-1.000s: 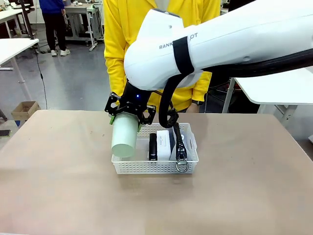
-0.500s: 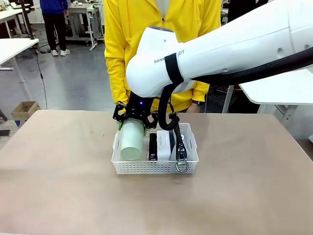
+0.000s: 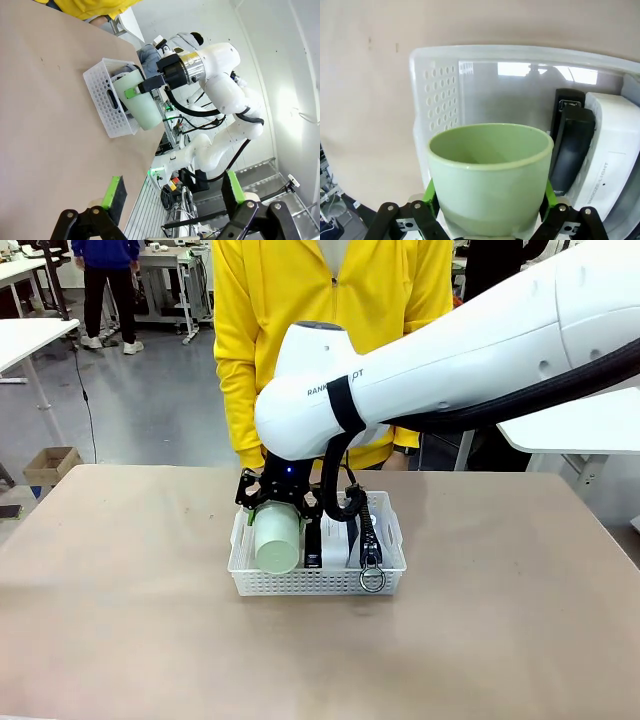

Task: Efficiently arrange items inside the basket to fit them all.
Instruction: Pick up the Reusable plastic cup and place it inside the Organizing basket.

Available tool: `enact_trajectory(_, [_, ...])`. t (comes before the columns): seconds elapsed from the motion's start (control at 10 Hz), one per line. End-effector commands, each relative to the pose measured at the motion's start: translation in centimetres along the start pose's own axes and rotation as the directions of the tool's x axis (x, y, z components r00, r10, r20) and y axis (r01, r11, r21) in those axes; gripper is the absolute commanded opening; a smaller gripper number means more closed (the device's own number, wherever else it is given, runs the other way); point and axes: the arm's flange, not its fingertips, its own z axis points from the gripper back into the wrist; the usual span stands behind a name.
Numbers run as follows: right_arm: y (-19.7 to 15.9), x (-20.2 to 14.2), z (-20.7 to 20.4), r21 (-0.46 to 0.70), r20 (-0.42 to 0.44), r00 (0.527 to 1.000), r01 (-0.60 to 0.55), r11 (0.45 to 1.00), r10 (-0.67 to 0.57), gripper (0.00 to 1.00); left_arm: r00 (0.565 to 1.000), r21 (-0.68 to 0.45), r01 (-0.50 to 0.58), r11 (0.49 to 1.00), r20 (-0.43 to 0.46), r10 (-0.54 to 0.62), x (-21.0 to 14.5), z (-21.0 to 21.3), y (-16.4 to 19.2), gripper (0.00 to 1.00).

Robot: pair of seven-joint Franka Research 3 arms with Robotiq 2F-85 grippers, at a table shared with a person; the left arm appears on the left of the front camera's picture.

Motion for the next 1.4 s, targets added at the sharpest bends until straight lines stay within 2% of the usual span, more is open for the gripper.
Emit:
enact_trajectory(0.0, [0.1,0.1,-0.1,-0.028,0.03,0.999,0.032,0.999,-0.031,0.92,1.0,0.005,-0.008,1.0,-0.008,0.008,-0.3,-0.2,-0.3,1.0])
enact_trajectory(0.3, [-0.4,0.0,1.0,0.057,0.056,0.997,0.049,0.997,-0.053,0.92,1.0,0.005,-0.008,1.0,-0.008,0.008,-0.3,-0.2,-0.3,1.0])
enact_trajectory(0.5, [-0.5,0.0,1.2,0.102,0.106,0.991,0.075,0.992,-0.086,0.92,1.0,0.005,-0.008,1.0,-0.008,0.008,-0.3,-0.2,-0.3,1.0])
enact_trajectory(0.7, [-0.5,0.2,0.8,0.089,0.129,0.987,0.084,0.992,-0.096,0.92,1.0,0.005,-0.008,1.0,-0.008,0.008,-0.3,-0.2,-0.3,1.0])
enact_trajectory(1.3, [-0.6,0.9,-0.7,0.02,0.126,0.988,0.086,0.996,-0.087,0.92,1.0,0.005,-0.008,1.0,-0.008,0.008,-0.3,-0.2,-0.3,1.0])
